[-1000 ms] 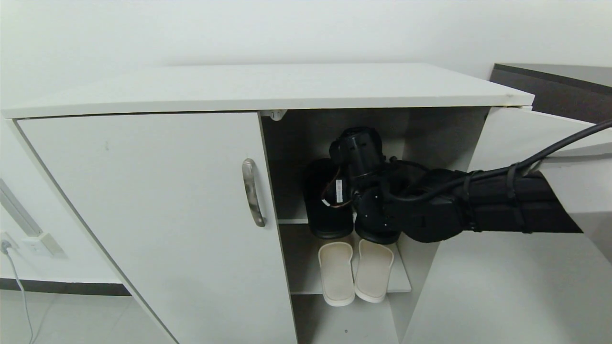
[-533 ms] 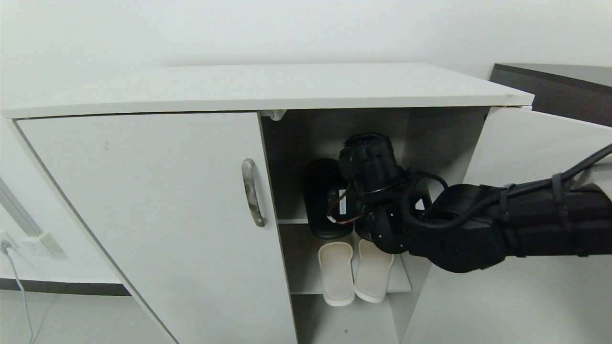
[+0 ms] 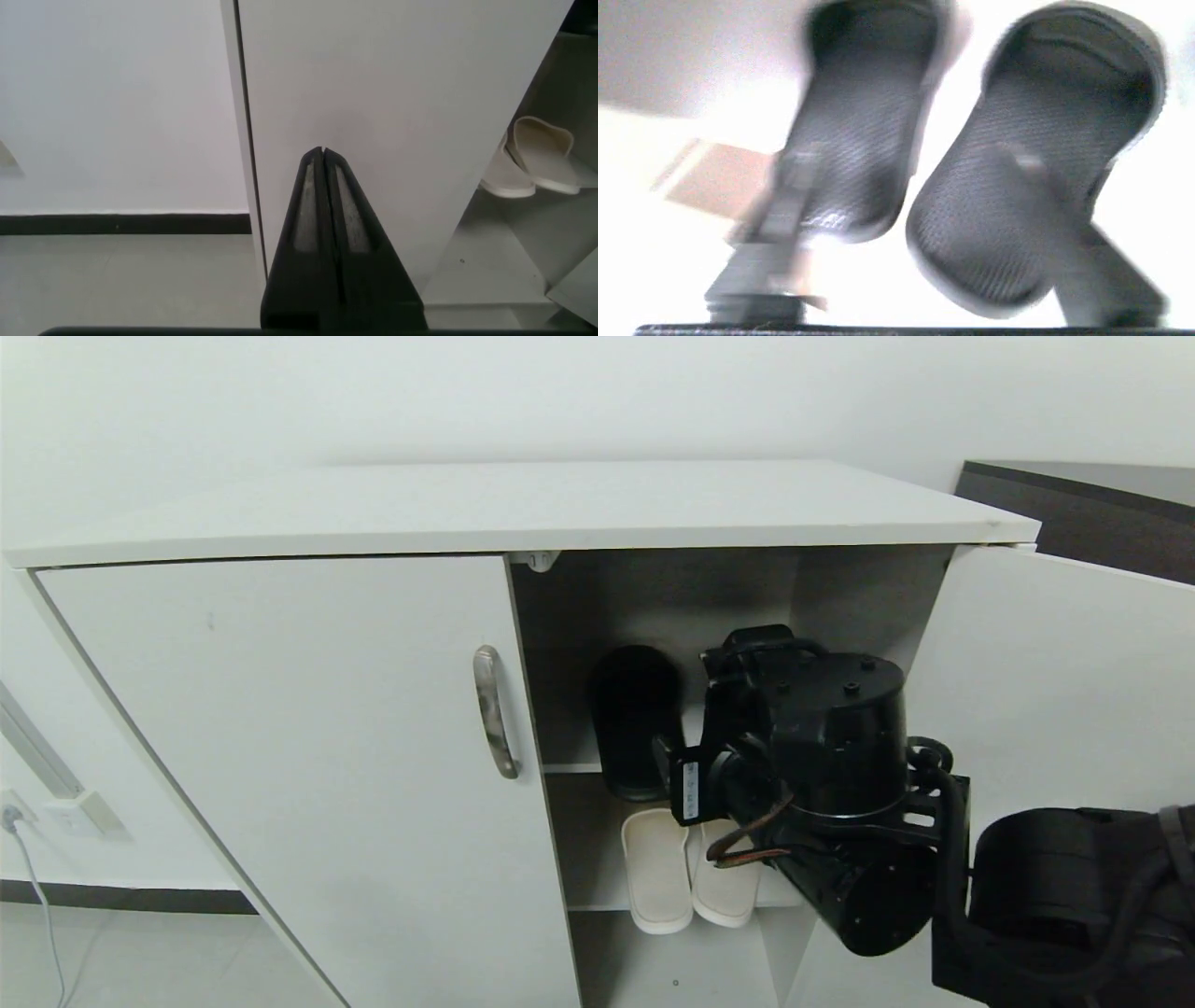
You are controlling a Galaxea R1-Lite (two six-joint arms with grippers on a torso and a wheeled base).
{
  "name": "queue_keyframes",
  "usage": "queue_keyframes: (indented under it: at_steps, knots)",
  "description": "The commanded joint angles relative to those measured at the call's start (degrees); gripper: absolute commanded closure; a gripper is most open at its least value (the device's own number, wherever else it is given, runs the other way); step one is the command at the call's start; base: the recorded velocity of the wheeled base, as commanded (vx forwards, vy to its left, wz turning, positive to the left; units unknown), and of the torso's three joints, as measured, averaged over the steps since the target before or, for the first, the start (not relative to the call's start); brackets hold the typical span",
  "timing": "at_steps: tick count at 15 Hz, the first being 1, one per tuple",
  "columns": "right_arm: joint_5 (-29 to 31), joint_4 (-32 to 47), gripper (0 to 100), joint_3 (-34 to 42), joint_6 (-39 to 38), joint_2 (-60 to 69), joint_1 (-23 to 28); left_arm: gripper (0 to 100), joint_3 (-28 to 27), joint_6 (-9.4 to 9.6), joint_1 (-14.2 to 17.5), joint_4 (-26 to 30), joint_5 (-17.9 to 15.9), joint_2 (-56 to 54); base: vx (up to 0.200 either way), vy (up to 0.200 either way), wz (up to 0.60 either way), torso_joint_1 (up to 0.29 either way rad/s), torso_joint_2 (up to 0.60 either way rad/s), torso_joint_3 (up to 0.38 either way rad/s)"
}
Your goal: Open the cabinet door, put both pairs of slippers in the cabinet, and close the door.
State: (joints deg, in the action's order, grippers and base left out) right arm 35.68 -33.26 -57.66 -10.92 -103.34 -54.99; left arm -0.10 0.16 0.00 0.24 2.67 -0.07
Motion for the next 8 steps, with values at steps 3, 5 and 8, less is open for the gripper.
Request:
queue_keyframes:
  at_steps: [3, 5, 8]
  knots:
    - [-1.4, -2.3, 100, 5.4, 0.1, 2.2, -0.4, 100, 0.0, -0.07, 0.0, 0.0, 0.0, 0.1, 0.000, 0.000, 0.00, 0.000, 0.00, 0.000]
    - [-1.7, -2.3, 100, 5.5, 0.3, 2.0, -0.4, 100, 0.0, -0.07, 0.0, 0.0, -0.1, 0.1, 0.000, 0.000, 0.00, 0.000, 0.00, 0.000]
    - [-1.7, -2.3, 100, 5.5, 0.3, 2.0, -0.4, 100, 0.0, -0.07, 0.0, 0.0, -0.1, 0.1, 0.000, 0.000, 0.00, 0.000, 0.00, 0.000]
